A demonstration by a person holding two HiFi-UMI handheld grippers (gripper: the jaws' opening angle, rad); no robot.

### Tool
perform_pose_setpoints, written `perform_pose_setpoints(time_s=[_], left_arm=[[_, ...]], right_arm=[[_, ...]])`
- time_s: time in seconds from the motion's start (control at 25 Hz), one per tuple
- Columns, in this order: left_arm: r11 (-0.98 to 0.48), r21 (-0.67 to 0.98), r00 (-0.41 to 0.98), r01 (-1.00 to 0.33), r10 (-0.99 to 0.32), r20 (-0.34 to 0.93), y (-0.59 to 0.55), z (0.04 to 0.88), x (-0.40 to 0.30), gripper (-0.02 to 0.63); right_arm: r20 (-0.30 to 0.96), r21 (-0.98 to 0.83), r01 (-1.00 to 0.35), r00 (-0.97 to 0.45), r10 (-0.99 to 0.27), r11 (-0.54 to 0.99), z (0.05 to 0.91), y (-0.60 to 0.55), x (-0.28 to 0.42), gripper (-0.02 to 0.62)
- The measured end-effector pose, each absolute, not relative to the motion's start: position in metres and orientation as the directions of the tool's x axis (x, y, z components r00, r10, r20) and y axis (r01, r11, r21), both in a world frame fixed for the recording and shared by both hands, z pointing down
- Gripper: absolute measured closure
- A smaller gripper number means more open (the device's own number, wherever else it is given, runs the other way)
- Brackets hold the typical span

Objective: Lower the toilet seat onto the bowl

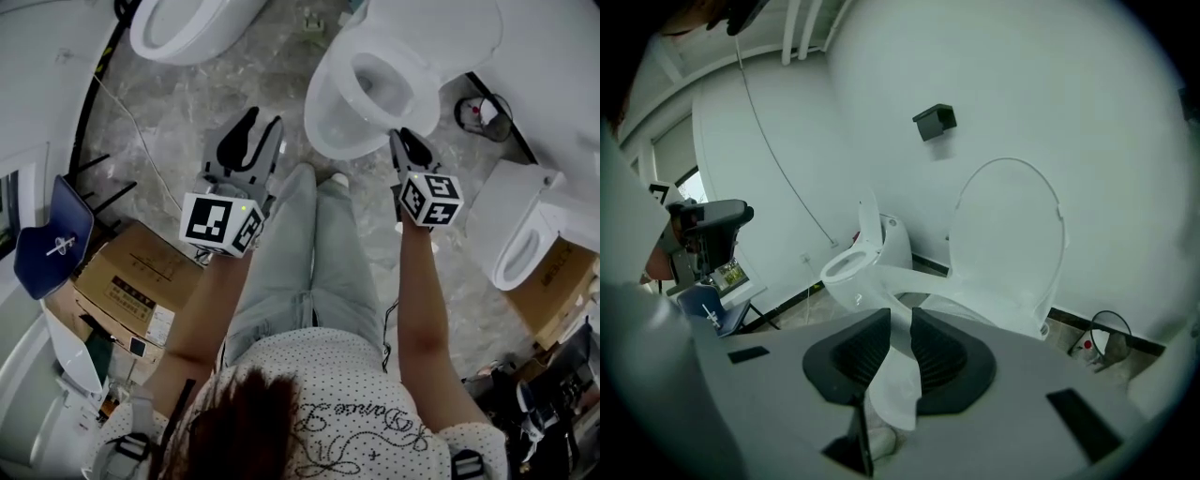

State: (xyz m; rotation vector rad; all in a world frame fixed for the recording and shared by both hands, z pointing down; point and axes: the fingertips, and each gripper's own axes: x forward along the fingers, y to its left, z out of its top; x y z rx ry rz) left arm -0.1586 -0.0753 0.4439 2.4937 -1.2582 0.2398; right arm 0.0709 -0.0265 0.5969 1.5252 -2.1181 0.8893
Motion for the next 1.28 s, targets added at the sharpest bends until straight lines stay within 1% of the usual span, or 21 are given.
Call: perform_pose_setpoints(time_s=[0.12,0.2,0.28,0.48,0.84,1.28], left_arm=[[-0.535,0.226,0.581,-0.814,-0.762,0.287,-0.073,0.450,-0.156,0.505],[-0.543,0.232,0.591,-0.807,-0.748,0.304,-0.069,0.458,-0.150,0.535],[-0.561,0.240,0.610,-0.792,-0.723,0.325,-0.063,0.468,-0.143,0.600],[-0.544,0.267,0.606,-0.796,-0.730,0.317,-0.058,0.482,-0.148,0.600],[-0.519,0.272,0.586,-0.810,-0.729,0.353,-0.052,0.515,-0.158,0.600],[-0.489,0.284,0.565,-0.825,-0.726,0.392,-0.041,0.554,-0.167,0.600]], right_arm=[[0.638,-0.284,-0.928,-0.371,-0.675,0.242,0.603,-0.023,0.066,0.518],[0.641,-0.293,-0.920,-0.390,-0.661,0.259,0.607,-0.019,0.063,0.522],[0.643,-0.306,-0.912,-0.410,-0.647,0.274,0.612,-0.014,0.060,0.529],[0.639,-0.327,-0.895,-0.447,-0.626,0.304,0.623,-0.006,0.053,0.542],[0.663,-0.372,-0.865,-0.502,-0.556,0.338,0.659,0.017,0.033,0.563],[0.723,-0.415,-0.833,-0.546,-0.423,0.365,0.737,0.048,0.005,0.580]])
